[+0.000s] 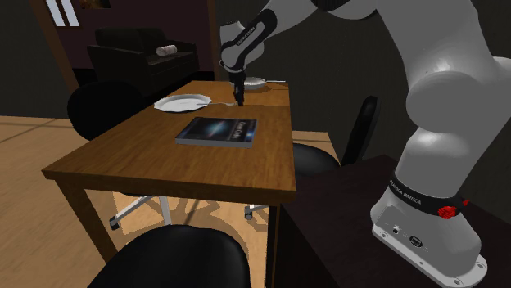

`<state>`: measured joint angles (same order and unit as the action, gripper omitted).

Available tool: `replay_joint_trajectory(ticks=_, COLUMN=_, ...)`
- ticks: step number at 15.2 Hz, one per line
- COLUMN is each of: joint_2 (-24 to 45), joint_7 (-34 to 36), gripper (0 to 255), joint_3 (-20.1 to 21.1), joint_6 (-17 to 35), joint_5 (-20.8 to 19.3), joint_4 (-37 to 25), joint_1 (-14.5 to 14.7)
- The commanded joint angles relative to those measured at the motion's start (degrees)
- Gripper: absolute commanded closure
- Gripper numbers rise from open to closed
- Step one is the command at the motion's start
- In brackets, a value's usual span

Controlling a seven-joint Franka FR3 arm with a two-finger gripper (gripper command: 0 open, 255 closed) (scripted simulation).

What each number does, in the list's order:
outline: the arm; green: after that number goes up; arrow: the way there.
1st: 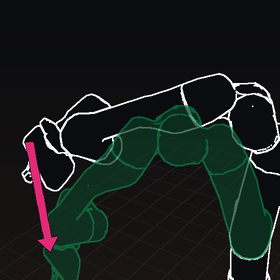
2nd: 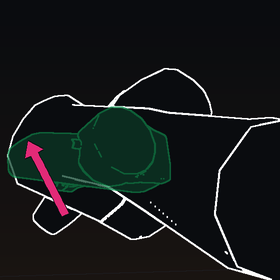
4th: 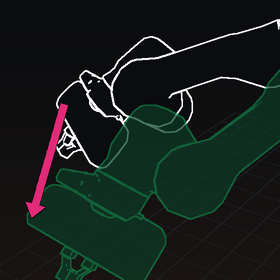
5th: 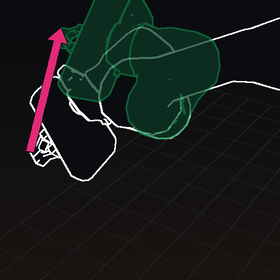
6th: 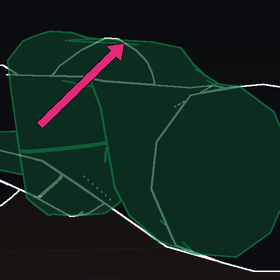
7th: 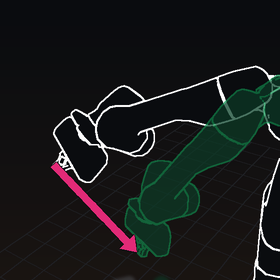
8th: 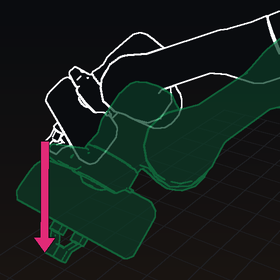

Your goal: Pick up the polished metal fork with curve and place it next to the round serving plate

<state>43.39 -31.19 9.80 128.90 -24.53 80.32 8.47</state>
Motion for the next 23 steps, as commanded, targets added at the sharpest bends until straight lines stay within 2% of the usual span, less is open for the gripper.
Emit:
replay_joint_trajectory(ticks=1, joint_2=0.88, joint_7=0.3, gripper=255, joint_3=-0.18, joint_6=0.8, joint_5=-0.25, joint_4=-0.07, joint_1=0.11)
replay_joint_trajectory(ticks=11, joint_2=2.01, joint_7=0.73, gripper=255, joint_3=-0.45, joint_6=1.95, joint_5=-0.59, joint_4=-0.03, joint_1=0.24)
replay_joint_trajectory(ticks=12, joint_2=2.01, joint_7=0.73, gripper=0, joint_3=-0.45, joint_6=1.95, joint_5=-0.59, joint_4=-0.03, joint_1=0.24)
replay_joint_trajectory(ticks=17, joint_2=2.01, joint_7=0.73, gripper=0, joint_3=-0.45, joint_6=1.95, joint_5=-0.59, joint_4=-0.03, joint_1=0.24)
replay_joint_trajectory(ticks=21, joint_2=-3.13, joint_7=0.34, gripper=0, joint_3=0.57, joint_6=-1.78, joint_5=0.45, joint_4=1.51, joint_1=0.39)
replay_joint_trajectory(ticks=23, joint_2=-3.14, joint_7=0.34, gripper=0, joint_3=0.57, joint_6=-1.77, joint_5=0.45, joint_4=1.52, joint_1=0.39)
